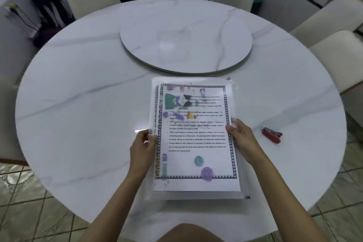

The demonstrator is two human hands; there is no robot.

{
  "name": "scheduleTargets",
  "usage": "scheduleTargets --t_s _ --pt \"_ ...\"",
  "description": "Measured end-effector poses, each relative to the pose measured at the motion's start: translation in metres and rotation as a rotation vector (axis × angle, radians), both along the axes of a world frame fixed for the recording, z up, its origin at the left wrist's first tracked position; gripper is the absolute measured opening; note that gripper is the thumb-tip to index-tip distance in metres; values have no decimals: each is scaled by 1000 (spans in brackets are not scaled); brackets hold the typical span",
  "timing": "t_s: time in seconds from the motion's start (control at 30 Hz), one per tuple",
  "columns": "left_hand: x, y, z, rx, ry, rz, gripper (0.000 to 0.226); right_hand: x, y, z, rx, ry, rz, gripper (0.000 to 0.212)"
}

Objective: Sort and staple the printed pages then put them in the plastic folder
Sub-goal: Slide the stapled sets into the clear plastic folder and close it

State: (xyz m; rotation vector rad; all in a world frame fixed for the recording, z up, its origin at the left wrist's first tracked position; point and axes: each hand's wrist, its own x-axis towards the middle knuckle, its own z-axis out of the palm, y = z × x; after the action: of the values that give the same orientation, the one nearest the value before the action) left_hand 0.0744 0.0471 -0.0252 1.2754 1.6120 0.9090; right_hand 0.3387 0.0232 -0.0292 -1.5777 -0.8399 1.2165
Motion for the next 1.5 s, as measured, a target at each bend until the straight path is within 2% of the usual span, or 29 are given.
scheduleTargets --t_s 0.1,0.33,0.4,0.5,0.6,0.67,0.9,1.03,1.27,1.4,1.5 --pt "14 3 -2 9 46 31 23 17 5 -2 -4 -154 -25 17" --pt "26 2 -25 -49 315 -112 40 59 -1 -21 -126 -460 -13 32" --pt "25 0 -32 -40 349 -128 41 69 -7 -18 -80 -531 -33 31" --pt "23 -6 -35 -7 379 -157 39 91 -16 -21 -15 -768 -68 31" --pt "20 -17 -37 39 439 -218 40 117 -24 -31 -79 -971 -67 34" --pt "16 -27 -39 67 487 -279 41 128 -29 -38 -134 -1032 -43 37" --pt "5 -56 -50 114 628 -524 71 121 -31 -37 -89 -898 -24 30" --pt "3 -58 -64 143 700 -537 87 82 -20 -28 15 -857 47 27" --pt "3 -60 -73 199 707 -509 72 -8 -19 -27 231 -757 290 27" --pt "1 -61 -74 189 727 -528 73 -33 -26 -43 235 -797 360 28" --pt "1 -59 -71 186 674 -512 75 -37 -28 -48 214 -801 360 28"
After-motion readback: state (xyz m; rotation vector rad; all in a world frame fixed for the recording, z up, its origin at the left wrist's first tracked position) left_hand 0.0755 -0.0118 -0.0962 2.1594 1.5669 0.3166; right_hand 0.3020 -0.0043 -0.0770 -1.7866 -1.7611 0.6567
